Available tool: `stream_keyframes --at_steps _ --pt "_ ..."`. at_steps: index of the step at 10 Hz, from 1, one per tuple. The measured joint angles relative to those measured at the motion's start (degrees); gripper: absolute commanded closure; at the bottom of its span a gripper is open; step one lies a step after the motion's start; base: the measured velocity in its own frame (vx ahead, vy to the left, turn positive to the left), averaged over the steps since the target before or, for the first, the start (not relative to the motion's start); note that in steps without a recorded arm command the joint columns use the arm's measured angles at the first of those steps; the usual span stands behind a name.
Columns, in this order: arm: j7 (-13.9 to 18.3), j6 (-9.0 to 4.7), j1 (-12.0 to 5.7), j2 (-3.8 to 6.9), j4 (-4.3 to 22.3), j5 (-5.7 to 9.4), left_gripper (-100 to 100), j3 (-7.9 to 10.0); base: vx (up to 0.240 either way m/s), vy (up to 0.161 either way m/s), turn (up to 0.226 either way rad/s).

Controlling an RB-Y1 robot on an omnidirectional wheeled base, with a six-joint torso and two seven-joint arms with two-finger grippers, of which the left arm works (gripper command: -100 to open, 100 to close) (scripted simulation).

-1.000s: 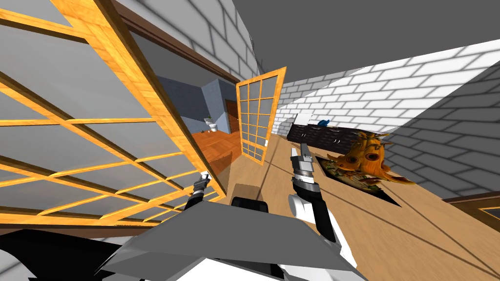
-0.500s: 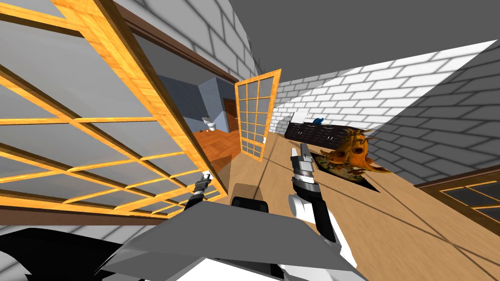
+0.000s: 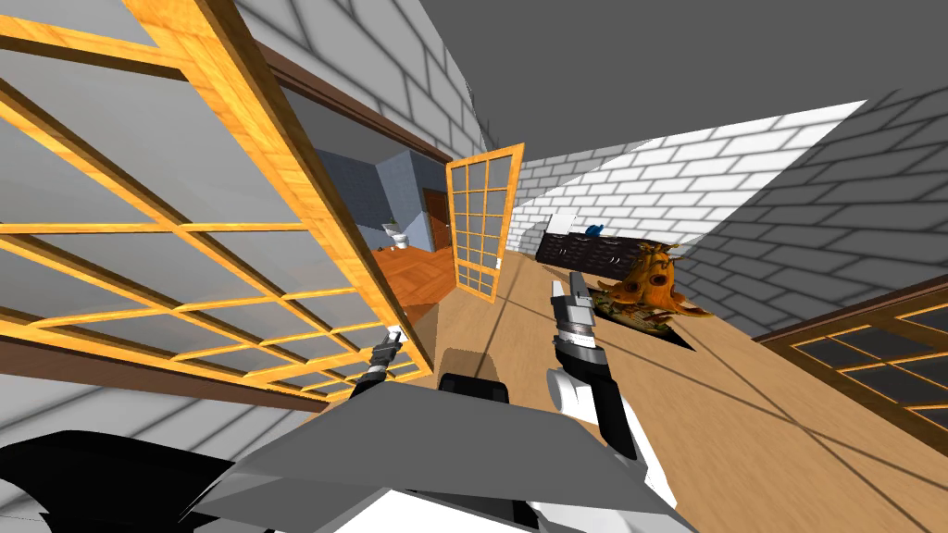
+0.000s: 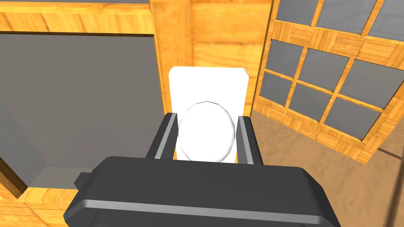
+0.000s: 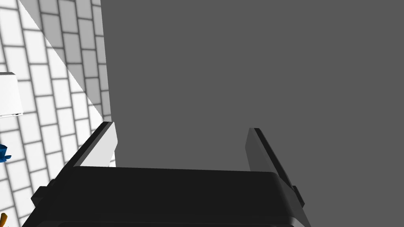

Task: Pull the door open

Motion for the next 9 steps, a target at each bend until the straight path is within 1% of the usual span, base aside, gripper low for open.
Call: stream_keyframes --at_steps 2,4,6,7,8,9 --pt "0.60 -0.68 0.43 0.50 -0.60 -0.69 100 -1.02 -0.197 0.031 -0.055" --pt "1.41 -1.56 1.09 1.25 -1.24 -1.69 100 -2.50 -0.186 0.014 -0.045" --pt "2.53 -2.63 1.70 2.12 -1.32 -2.72 100 -4.07 -0.191 0.032 -0.042" --pt "2.91 -3.13 2.10 2.37 -1.53 -3.18 100 -4.74 -0.198 0.014 -0.030" --pt "3.29 -3.61 2.25 2.62 -1.51 -3.54 100 -5.27 -0.091 0.000 -0.009" --pt "3.37 -3.64 2.38 2.55 -1.44 -3.64 100 -5.46 -0.130 0.016 -0.053"
